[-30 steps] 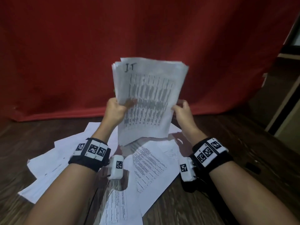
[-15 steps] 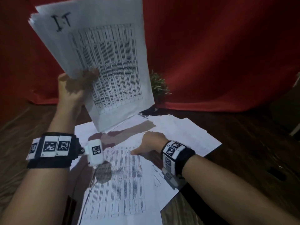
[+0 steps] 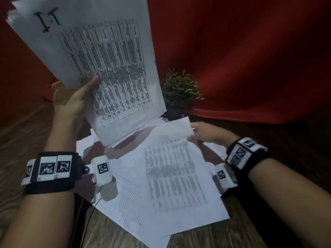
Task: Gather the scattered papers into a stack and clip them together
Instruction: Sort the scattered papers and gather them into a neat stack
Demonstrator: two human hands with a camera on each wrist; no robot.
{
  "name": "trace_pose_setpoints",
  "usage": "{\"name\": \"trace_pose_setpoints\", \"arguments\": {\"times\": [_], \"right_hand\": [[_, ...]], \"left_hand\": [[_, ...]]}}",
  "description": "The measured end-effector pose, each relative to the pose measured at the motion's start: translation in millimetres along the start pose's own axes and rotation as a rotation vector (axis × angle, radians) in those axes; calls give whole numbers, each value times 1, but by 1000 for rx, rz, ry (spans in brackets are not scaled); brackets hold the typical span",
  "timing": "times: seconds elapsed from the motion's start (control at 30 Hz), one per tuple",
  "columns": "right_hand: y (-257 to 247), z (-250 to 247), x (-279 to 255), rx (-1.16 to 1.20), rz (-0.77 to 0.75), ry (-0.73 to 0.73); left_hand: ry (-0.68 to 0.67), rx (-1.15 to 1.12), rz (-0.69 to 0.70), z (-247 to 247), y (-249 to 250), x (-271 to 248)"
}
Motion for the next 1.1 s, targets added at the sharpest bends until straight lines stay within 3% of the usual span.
{"name": "trace_pose_setpoints", "arguments": {"times": [0.1,0.2,0.37,0.5,0.83,1.1], "right_hand": [[2,-36,-19,-172,74,-129],[1,-52,-16,-364,167,-76],[-21,-13,2,-329,88,42],[-43,22,18,-390,110,230],[-49,67,39,-457,258,373],[-56,74,37,-486,201,461]], "left_hand": [[60,-11,32,-15,-3,6],[63,-26,-22,-19,-9,6],[113,120,-1,-14,-8,4],[177,109,39,-18,-13,9],[192,55,16,-24,-17,13],[162,61,-27,-11,-11,5]]}}
Point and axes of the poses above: each hand's wrist, its own x-axis towards the middle knuckle, its own z-axis out of the palm, y = z × x, the point moved 3 cm from there along x, towards the middle knuckle, and after that the axes turned 13 degrees about z, right-handed, at the moved point
